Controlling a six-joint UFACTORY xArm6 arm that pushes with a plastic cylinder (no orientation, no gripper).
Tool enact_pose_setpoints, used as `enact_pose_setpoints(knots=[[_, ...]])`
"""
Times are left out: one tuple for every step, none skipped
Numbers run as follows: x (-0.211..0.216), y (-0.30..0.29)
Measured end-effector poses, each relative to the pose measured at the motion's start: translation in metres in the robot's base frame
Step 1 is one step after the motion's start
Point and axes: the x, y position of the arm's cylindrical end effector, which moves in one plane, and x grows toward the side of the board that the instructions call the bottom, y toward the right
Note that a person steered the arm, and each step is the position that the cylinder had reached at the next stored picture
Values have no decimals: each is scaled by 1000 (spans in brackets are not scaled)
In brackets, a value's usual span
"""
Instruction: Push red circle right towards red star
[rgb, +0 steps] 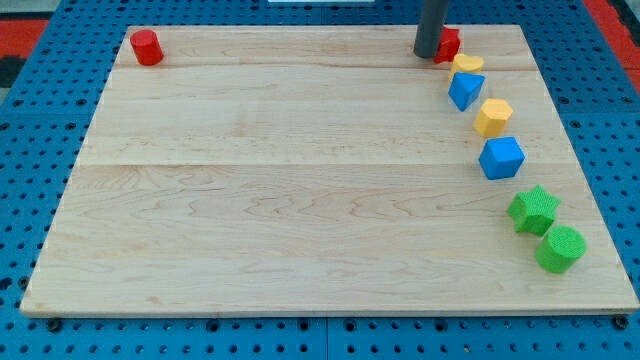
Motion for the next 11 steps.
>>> enact_pose_setpoints(knots=[[6,13],[23,-44],[92,-140],[117,-263],[98,-388],[44,-447],[11,-414],[-14,-376],[-23,-420],[-43,-401],[-40,-287]])
